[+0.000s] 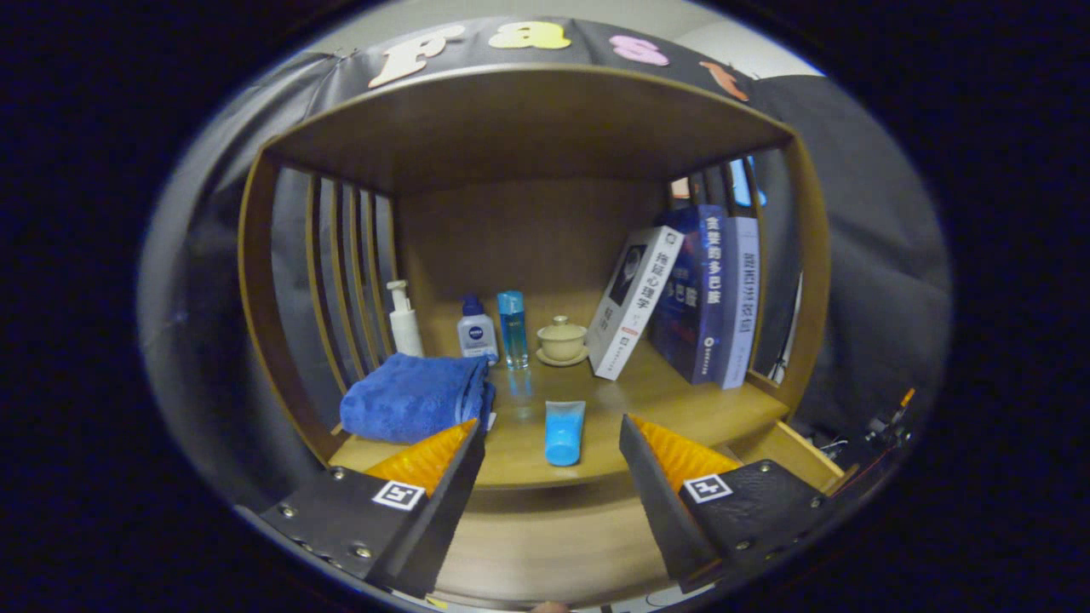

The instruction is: Pull open the drawer, take out the items inside it, and place them on the countertop above the cabinet.

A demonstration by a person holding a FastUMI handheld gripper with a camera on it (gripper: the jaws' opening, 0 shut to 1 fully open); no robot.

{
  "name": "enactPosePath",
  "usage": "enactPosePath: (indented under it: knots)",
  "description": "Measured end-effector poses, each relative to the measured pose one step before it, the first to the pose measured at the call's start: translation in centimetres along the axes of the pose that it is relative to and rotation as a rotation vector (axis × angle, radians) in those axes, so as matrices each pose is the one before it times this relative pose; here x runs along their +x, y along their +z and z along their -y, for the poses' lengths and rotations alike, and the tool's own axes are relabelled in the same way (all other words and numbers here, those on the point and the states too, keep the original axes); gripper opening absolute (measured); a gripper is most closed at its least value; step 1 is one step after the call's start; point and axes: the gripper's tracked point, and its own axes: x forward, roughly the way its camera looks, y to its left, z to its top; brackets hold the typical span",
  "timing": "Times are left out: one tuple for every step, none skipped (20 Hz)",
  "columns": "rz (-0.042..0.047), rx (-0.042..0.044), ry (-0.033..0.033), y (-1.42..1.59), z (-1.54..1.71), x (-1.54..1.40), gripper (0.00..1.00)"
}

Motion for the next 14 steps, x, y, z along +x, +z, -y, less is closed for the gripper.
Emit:
enactPosePath:
  knots:
    - [0.01837,0.00586,-0.01103,-0.288,0.357,-1.196,0.95]
    - [0.01769,0.00136,-0.01239,-0.52,0.276,-1.333,0.95]
    - [0.01483,-0.0003,-0.00343,-0.327,0.03,-1.021,0.95]
    - [0.01151,-0.00116,-0.00223,-0.391,-0.021,-1.274,0.95]
    - [0.01011,-0.00133,-0.0002,-0.573,-0.075,-1.132,0.95]
    - [0.01375,0.0021,-0.0027,-0.523,-0.084,-1.045,0.95]
    - [0.00703,0.00656,-0.00509,-0.636,0.076,-0.801,0.95]
    - [-0.00883,0.00517,-0.00079,-1.121,-0.034,-0.794,0.95]
    - [-0.01684,0.00508,-0.00157,-1.085,-0.013,-0.642,0.95]
    - [-0.01721,0.00437,0.00042,-1.183,0.04,-0.538,0.95]
    - [-0.00918,0.00843,0.00351,-0.898,0.003,-0.265,0.95]
    - [-0.01505,0.01419,0.00651,-1.036,-0.093,-0.121,0.95]
    - [-0.02227,0.01159,0.01131,-1.224,-0.13,0.016,0.95]
    - [-0.02547,0.00127,0.004,-1.106,0.126,0.002,0.95]
